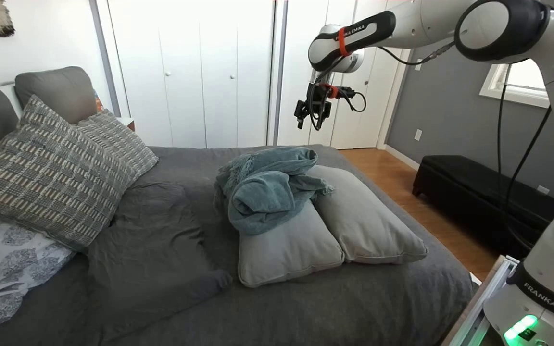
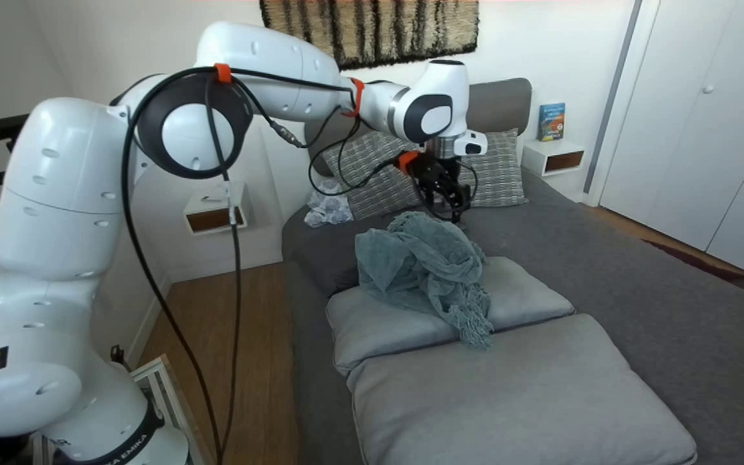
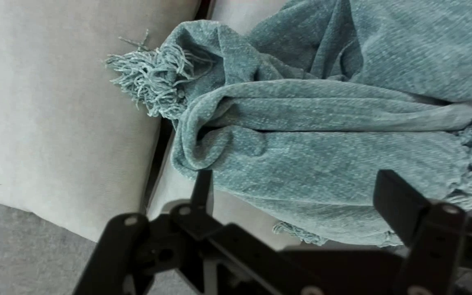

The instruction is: Fold the fleece once

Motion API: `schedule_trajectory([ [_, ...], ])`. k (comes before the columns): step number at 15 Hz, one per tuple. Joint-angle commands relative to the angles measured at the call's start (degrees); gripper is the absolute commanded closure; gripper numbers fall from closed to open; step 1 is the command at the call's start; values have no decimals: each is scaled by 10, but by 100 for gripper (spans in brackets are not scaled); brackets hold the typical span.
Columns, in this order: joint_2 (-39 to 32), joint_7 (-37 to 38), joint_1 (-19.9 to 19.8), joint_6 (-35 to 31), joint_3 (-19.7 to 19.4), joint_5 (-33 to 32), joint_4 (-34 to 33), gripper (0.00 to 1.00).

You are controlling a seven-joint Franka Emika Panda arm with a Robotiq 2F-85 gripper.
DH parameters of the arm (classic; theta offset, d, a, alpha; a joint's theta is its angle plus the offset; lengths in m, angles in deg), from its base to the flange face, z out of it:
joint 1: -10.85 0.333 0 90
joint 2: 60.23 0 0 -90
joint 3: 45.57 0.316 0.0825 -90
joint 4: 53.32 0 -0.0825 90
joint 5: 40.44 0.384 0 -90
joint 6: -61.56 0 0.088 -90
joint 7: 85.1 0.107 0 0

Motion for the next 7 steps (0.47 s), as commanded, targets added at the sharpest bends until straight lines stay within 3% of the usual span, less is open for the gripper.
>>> schedule_trajectory([
  [1, 102, 3, 29, -34, -14, -19, 131, 0],
  [2, 113, -13, 29, -56, -11, -17, 152, 0],
  [3, 59, -4, 27, -16, -10, -4, 70, 0],
  [7, 95, -8, 29, -38, -11, -6, 123, 0],
])
